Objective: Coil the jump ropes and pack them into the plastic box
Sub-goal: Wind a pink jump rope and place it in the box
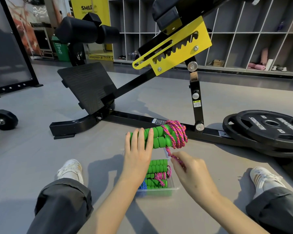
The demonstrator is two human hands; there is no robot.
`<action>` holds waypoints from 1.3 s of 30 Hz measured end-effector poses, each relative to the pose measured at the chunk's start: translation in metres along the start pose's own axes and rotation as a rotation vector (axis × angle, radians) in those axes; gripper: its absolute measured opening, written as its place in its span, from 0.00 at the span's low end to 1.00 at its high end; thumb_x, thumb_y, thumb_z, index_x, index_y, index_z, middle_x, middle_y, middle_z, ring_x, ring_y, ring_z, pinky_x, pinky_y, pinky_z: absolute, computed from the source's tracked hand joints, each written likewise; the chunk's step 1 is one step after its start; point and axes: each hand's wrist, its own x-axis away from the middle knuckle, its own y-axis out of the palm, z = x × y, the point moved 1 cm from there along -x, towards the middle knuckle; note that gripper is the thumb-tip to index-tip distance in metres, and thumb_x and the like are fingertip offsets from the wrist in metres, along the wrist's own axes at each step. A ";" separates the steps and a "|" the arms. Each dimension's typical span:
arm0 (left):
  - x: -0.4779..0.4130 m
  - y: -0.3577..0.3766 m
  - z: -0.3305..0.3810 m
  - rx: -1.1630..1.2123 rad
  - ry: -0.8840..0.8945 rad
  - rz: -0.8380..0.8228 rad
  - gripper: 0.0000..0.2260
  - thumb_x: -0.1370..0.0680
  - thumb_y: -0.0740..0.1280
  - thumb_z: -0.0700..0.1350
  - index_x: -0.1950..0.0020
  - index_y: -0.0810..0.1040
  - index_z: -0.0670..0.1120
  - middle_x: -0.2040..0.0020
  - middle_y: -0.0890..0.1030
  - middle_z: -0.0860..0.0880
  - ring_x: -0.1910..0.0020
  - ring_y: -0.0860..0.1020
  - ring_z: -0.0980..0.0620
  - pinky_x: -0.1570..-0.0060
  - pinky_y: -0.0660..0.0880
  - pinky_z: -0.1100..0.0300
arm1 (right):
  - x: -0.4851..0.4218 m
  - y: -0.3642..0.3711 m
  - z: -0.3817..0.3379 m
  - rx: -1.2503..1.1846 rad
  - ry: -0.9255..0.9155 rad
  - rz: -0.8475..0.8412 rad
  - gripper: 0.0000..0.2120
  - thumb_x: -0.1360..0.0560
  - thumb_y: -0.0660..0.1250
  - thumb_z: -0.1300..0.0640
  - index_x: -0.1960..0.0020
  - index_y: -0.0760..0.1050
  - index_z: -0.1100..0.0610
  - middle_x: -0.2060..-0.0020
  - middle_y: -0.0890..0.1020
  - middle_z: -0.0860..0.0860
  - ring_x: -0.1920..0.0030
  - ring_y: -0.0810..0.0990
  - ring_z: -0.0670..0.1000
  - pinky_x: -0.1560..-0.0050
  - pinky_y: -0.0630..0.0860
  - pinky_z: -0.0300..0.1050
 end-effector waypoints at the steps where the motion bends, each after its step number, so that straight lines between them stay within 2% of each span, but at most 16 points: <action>1: 0.000 0.000 0.001 0.004 0.000 -0.011 0.27 0.28 0.45 0.28 0.31 0.65 0.36 0.41 0.75 0.34 0.39 0.68 0.37 0.37 0.66 0.39 | 0.000 -0.002 -0.002 -0.001 -0.023 0.039 0.02 0.24 0.66 0.61 0.55 0.77 0.59 0.71 0.77 0.50 0.70 0.71 0.52 0.67 0.69 0.45; 3: 0.000 0.000 0.004 0.002 0.001 -0.027 0.26 0.25 0.40 0.27 0.31 0.66 0.36 0.42 0.76 0.34 0.40 0.68 0.37 0.37 0.68 0.39 | -0.003 -0.006 -0.005 -0.049 -0.022 0.095 0.03 0.26 0.68 0.62 0.58 0.76 0.59 0.70 0.78 0.47 0.67 0.73 0.49 0.68 0.69 0.36; 6: 0.000 0.000 0.005 0.002 -0.008 -0.026 0.28 0.23 0.35 0.28 0.32 0.67 0.36 0.43 0.76 0.35 0.40 0.69 0.37 0.39 0.70 0.40 | -0.012 -0.011 -0.005 -0.072 -0.061 0.167 0.04 0.27 0.70 0.63 0.58 0.76 0.59 0.69 0.76 0.44 0.66 0.73 0.38 0.67 0.66 0.26; 10: -0.002 0.001 0.007 0.017 -0.026 -0.010 0.28 0.23 0.35 0.28 0.32 0.67 0.37 0.43 0.76 0.35 0.40 0.69 0.38 0.38 0.69 0.40 | -0.024 -0.016 0.000 -0.047 -0.133 0.185 0.04 0.26 0.68 0.64 0.56 0.74 0.57 0.66 0.72 0.36 0.62 0.71 0.36 0.61 0.65 0.25; 12: 0.000 0.001 0.008 0.032 -0.017 -0.005 0.27 0.22 0.36 0.28 0.32 0.67 0.37 0.43 0.76 0.35 0.40 0.70 0.38 0.38 0.69 0.40 | -0.030 -0.019 0.003 -0.004 -0.204 0.210 0.01 0.25 0.66 0.61 0.55 0.74 0.57 0.66 0.70 0.37 0.61 0.68 0.41 0.59 0.65 0.29; 15: 0.002 -0.001 0.013 0.055 0.012 0.001 0.26 0.22 0.37 0.28 0.33 0.68 0.37 0.43 0.76 0.35 0.42 0.72 0.37 0.40 0.71 0.40 | -0.041 -0.025 0.009 0.076 -0.294 0.294 0.09 0.24 0.61 0.56 0.57 0.75 0.61 0.65 0.68 0.44 0.62 0.63 0.47 0.60 0.62 0.38; 18: 0.002 -0.001 0.016 0.072 0.026 0.010 0.25 0.21 0.38 0.28 0.32 0.67 0.37 0.40 0.70 0.36 0.40 0.71 0.38 0.38 0.70 0.40 | -0.053 -0.030 0.019 0.137 -0.302 0.337 0.12 0.24 0.61 0.54 0.57 0.77 0.62 0.65 0.68 0.47 0.62 0.63 0.49 0.59 0.62 0.43; 21: 0.002 -0.002 0.015 0.078 0.022 0.017 0.26 0.22 0.37 0.27 0.31 0.66 0.37 0.39 0.69 0.36 0.39 0.70 0.38 0.37 0.69 0.39 | -0.058 -0.034 0.023 0.220 -0.264 0.387 0.12 0.25 0.63 0.52 0.55 0.80 0.60 0.63 0.72 0.53 0.60 0.67 0.55 0.58 0.60 0.46; 26: 0.000 -0.005 0.014 0.088 0.024 0.032 0.27 0.22 0.37 0.27 0.31 0.66 0.37 0.40 0.70 0.36 0.39 0.70 0.38 0.37 0.69 0.38 | -0.055 -0.036 0.017 0.234 -0.158 0.471 0.12 0.30 0.70 0.49 0.52 0.82 0.56 0.50 0.77 0.57 0.45 0.68 0.56 0.47 0.59 0.44; 28: 0.000 -0.006 0.014 0.095 0.026 0.036 0.26 0.22 0.37 0.28 0.31 0.66 0.38 0.40 0.70 0.36 0.39 0.70 0.38 0.37 0.69 0.38 | -0.055 -0.037 0.015 0.268 -0.131 0.474 0.13 0.31 0.70 0.46 0.54 0.82 0.56 0.44 0.76 0.58 0.39 0.66 0.59 0.40 0.59 0.50; 31: 0.001 -0.005 0.011 0.099 0.034 0.043 0.25 0.21 0.39 0.28 0.30 0.65 0.37 0.38 0.68 0.35 0.38 0.69 0.37 0.35 0.66 0.39 | -0.056 -0.038 0.014 0.286 -0.094 0.443 0.14 0.32 0.70 0.44 0.58 0.83 0.55 0.40 0.75 0.58 0.35 0.62 0.59 0.33 0.55 0.62; 35: 0.002 -0.004 0.011 0.096 0.035 0.051 0.24 0.21 0.40 0.29 0.30 0.64 0.37 0.38 0.68 0.35 0.37 0.69 0.37 0.34 0.65 0.38 | -0.059 -0.038 0.012 0.251 -0.038 0.407 0.15 0.32 0.69 0.44 0.65 0.82 0.57 0.38 0.74 0.58 0.32 0.61 0.61 0.30 0.47 0.63; 39: 0.002 -0.005 0.013 0.095 0.040 0.069 0.25 0.21 0.40 0.28 0.30 0.65 0.38 0.38 0.68 0.36 0.38 0.69 0.38 0.35 0.65 0.39 | -0.060 -0.037 0.009 0.150 -0.002 0.400 0.14 0.33 0.72 0.48 0.67 0.76 0.58 0.38 0.74 0.59 0.32 0.60 0.59 0.32 0.51 0.64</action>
